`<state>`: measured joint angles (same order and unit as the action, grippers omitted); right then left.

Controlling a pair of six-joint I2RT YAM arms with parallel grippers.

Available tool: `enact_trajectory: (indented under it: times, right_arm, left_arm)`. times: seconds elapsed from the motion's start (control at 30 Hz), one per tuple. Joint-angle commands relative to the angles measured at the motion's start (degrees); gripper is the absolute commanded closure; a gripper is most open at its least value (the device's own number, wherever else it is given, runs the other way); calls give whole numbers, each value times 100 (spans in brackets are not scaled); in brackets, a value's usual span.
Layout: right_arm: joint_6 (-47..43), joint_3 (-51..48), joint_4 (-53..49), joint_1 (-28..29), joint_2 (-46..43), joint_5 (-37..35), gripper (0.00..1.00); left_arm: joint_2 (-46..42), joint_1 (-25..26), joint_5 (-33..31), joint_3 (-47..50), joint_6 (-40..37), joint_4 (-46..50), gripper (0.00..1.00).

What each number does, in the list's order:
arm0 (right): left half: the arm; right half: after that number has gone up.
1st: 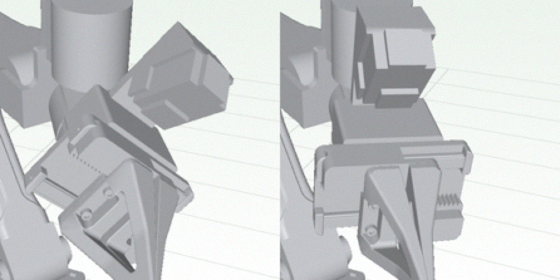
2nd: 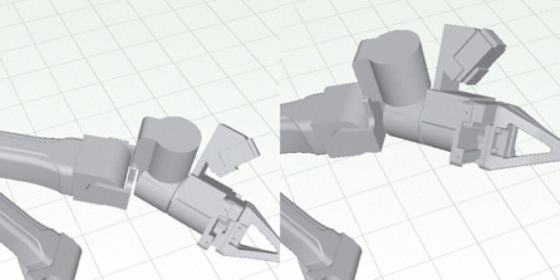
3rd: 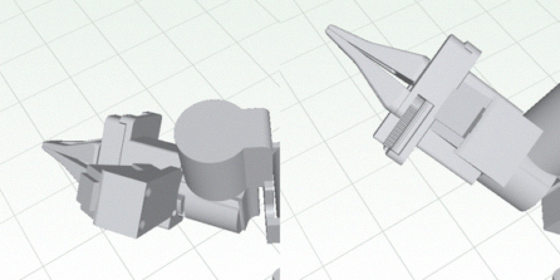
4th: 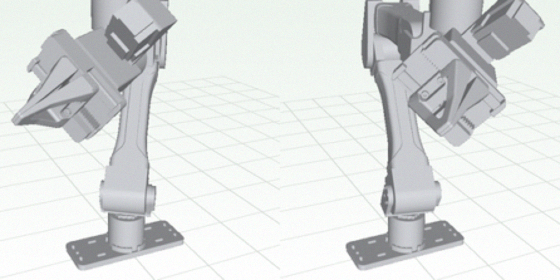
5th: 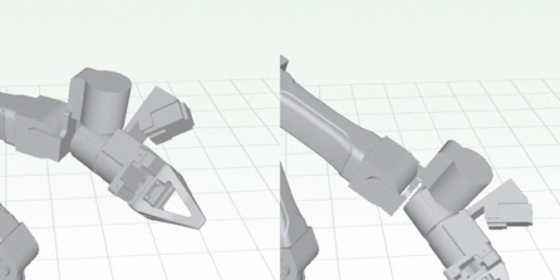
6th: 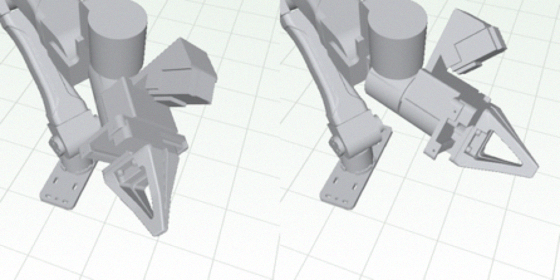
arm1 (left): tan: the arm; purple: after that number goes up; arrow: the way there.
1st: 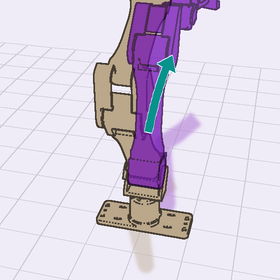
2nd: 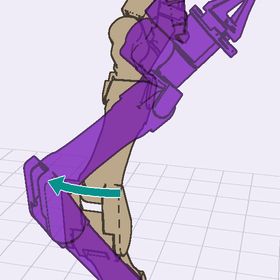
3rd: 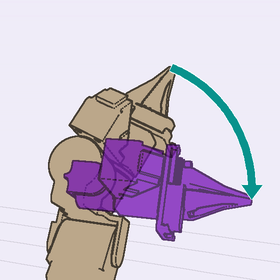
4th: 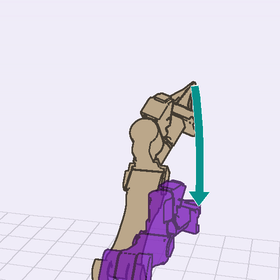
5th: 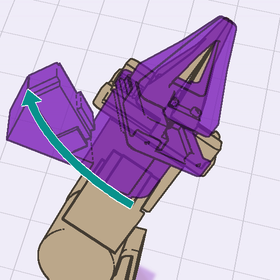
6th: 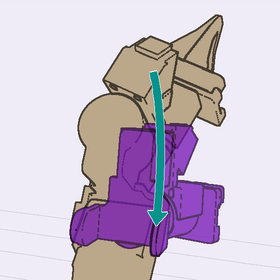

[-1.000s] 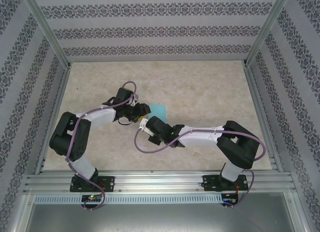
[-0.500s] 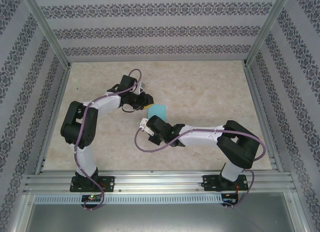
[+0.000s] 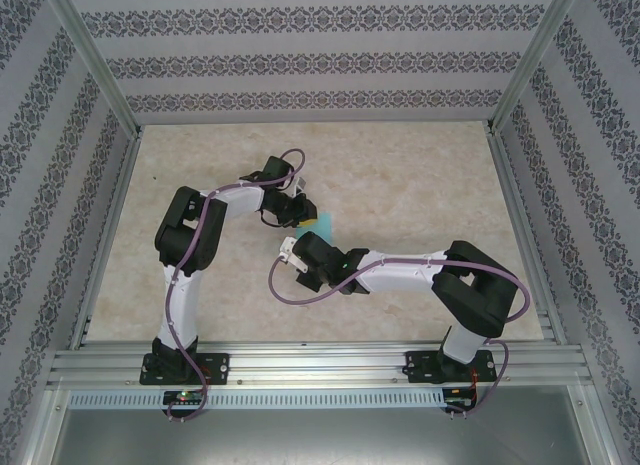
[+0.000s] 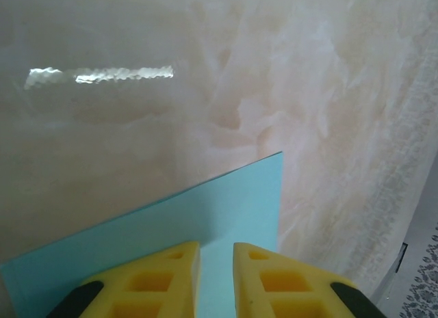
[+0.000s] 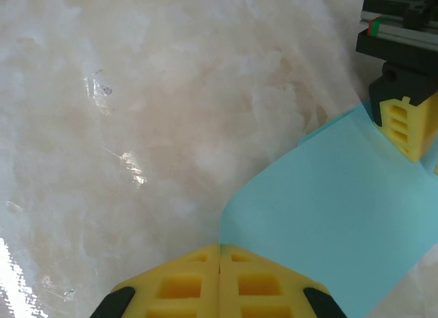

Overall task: Fold a paper plane with a square sheet of paper (fold left side to right side)
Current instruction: Third fold the triangle at the center of the table.

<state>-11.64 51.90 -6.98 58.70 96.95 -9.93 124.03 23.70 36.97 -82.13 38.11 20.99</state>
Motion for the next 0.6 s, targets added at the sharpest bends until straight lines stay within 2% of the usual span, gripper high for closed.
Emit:
enact_trajectory:
  times: [0.0, 0.13, 0.57]
  right_arm:
    - [219, 47, -6, -102, 27, 318, 100]
    - [454, 53, 4, -279, -21, 711, 100]
    - [1520, -186, 384, -1581, -115, 2703, 100]
  left_arm:
    - [222, 25, -202, -62, -293, 312, 79]
    - [271, 26, -270, -14, -339, 327, 80]
    - [324, 35, -330, 6, -458, 415, 81]
